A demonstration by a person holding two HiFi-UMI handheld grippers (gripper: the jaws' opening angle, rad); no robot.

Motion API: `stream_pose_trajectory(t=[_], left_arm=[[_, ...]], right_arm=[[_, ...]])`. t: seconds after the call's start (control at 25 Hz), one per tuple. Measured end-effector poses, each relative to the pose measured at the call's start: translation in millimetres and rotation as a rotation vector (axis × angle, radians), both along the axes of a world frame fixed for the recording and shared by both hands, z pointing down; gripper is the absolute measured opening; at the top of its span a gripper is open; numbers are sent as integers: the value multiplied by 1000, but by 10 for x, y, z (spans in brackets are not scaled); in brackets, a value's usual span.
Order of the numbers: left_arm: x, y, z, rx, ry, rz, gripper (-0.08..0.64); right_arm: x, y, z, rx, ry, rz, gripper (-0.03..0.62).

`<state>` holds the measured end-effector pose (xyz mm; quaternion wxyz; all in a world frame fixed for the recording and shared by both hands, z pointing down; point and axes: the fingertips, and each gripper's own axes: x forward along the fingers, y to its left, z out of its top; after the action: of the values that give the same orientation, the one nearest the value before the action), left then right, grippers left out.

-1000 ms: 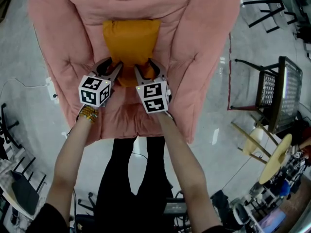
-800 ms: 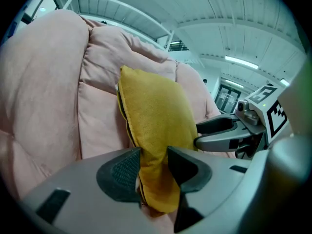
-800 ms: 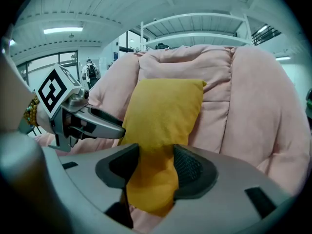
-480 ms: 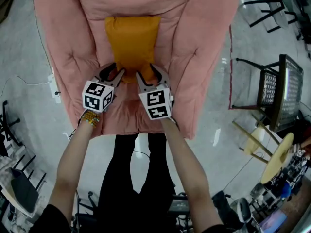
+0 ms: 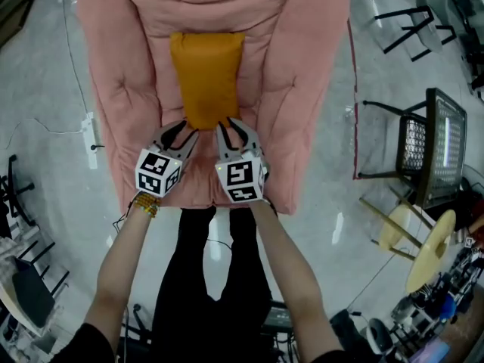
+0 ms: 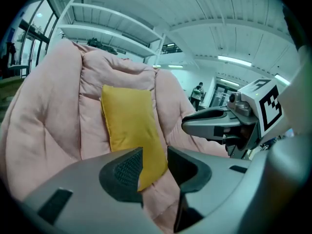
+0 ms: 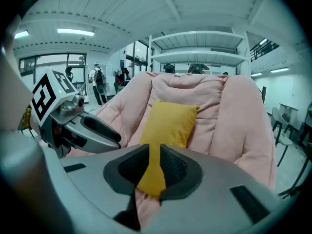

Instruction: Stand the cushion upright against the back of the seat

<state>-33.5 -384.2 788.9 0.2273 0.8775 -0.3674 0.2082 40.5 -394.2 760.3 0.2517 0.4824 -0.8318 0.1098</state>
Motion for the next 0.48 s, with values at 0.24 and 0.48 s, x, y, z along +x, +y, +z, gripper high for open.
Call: stream_pose_trajectory(t=[0.24, 0.48], left_arm=[[75, 339, -495, 35, 24, -39, 69], [119, 697, -1033, 56, 11, -102, 26]], right_arm=[[-93, 378, -436, -5, -63, -13, 44], [-81, 757, -929, -55, -137, -4, 21]])
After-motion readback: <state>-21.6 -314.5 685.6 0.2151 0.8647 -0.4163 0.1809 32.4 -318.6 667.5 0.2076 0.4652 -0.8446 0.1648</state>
